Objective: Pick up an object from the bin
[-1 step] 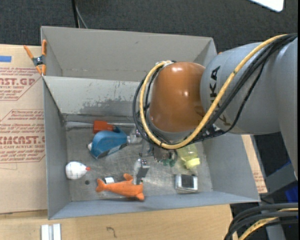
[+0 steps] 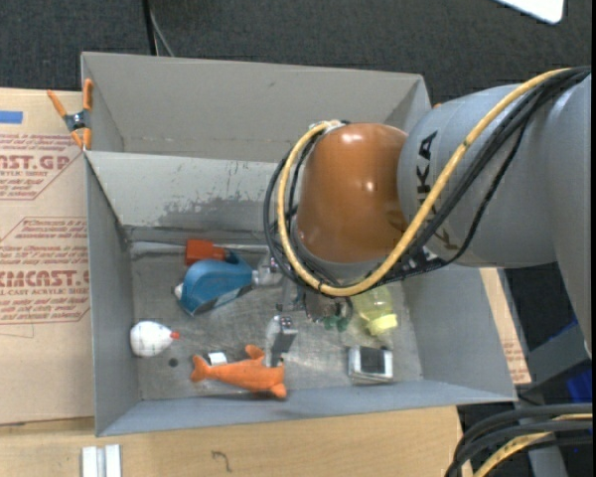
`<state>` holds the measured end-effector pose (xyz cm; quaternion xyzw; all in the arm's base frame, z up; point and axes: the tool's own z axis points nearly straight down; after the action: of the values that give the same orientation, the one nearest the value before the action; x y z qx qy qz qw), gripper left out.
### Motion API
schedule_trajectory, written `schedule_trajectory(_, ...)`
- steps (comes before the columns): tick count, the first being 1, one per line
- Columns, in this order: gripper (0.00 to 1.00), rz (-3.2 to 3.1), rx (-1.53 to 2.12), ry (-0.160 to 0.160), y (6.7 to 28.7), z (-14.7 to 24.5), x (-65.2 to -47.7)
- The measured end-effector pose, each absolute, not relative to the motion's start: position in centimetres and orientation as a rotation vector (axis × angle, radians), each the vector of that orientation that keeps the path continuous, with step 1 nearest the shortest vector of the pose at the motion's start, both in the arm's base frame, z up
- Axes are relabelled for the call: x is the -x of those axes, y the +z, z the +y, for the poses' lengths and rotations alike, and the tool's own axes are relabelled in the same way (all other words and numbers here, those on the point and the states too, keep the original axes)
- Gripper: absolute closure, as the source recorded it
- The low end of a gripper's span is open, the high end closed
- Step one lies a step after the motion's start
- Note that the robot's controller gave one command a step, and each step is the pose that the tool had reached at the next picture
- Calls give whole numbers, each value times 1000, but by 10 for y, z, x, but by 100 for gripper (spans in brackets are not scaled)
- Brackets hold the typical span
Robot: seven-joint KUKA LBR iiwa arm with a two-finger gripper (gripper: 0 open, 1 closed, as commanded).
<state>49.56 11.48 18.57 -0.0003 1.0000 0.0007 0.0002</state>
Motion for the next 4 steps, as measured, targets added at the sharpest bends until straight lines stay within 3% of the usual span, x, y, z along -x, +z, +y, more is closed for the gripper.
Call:
schedule_trajectory(1, 0, 3141, 3, 2, 185, 115, -496)
schedule_trajectory(2, 0, 3136, -83, 3, 144, 85, -512)
schedule_trajectory(3, 100, 3111, 300, 1, 83, 124, -493)
schedule_trajectory(4, 100, 3111, 299, 1, 83, 124, -494)
